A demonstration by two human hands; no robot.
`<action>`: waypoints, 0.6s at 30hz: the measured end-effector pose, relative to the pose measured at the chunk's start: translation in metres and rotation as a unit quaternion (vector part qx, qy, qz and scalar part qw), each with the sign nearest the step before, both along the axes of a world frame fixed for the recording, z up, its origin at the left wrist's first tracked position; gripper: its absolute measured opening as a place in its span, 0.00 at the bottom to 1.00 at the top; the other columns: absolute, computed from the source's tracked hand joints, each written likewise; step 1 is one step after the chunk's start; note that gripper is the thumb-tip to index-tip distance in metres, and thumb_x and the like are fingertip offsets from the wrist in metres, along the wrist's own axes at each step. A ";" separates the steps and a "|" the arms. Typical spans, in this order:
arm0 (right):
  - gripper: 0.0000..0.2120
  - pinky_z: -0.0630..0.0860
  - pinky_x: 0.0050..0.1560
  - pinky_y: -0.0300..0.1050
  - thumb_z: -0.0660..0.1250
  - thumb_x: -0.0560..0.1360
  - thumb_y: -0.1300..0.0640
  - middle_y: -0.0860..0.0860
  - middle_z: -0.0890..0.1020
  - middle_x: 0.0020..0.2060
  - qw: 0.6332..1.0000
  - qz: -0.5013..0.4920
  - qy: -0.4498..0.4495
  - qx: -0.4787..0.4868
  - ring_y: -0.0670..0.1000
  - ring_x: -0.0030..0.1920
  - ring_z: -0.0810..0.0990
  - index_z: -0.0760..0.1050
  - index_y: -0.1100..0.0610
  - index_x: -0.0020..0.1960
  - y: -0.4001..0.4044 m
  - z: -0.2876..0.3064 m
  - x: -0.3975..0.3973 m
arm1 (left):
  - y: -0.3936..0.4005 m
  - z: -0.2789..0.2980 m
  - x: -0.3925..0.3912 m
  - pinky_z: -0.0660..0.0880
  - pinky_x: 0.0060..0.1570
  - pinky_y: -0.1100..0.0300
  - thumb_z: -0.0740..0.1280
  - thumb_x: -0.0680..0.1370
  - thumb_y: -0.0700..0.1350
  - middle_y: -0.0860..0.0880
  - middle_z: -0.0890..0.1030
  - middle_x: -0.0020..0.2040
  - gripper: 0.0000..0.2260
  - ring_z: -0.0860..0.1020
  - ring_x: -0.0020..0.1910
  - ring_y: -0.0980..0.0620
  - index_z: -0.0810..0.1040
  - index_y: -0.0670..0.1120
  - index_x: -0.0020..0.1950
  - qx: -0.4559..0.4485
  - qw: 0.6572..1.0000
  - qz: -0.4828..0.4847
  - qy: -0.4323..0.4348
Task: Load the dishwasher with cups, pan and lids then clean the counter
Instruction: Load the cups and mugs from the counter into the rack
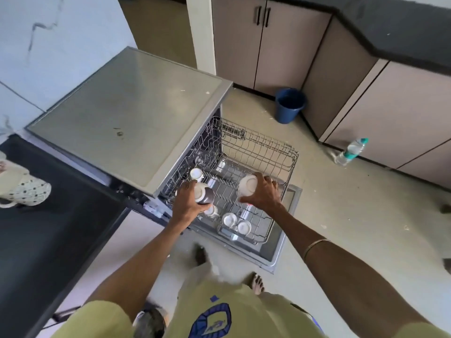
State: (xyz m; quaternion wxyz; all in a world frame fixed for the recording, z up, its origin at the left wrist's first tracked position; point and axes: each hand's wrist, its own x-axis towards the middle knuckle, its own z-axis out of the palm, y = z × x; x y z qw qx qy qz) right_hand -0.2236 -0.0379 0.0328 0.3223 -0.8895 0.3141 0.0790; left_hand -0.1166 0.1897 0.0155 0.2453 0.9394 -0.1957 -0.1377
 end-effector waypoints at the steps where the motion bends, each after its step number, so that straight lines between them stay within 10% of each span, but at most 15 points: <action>1: 0.49 0.69 0.63 0.55 0.79 0.59 0.38 0.58 0.71 0.66 1.000 -0.006 0.005 0.004 0.60 0.65 0.68 0.61 0.50 0.73 0.002 -0.008 0.002 | -0.003 -0.005 0.009 0.75 0.59 0.50 0.82 0.61 0.55 0.43 0.76 0.61 0.41 0.75 0.59 0.44 0.70 0.44 0.69 0.000 1.000 -0.005 0.003; 18: 0.47 0.67 0.66 0.56 0.81 0.61 0.55 0.57 0.71 0.68 0.997 -0.038 0.044 0.047 0.60 0.66 0.69 0.62 0.54 0.74 0.032 -0.169 0.111 | -0.047 -0.167 0.110 0.72 0.56 0.55 0.81 0.63 0.47 0.46 0.76 0.61 0.38 0.73 0.60 0.44 0.68 0.46 0.69 0.056 0.992 -0.071 0.085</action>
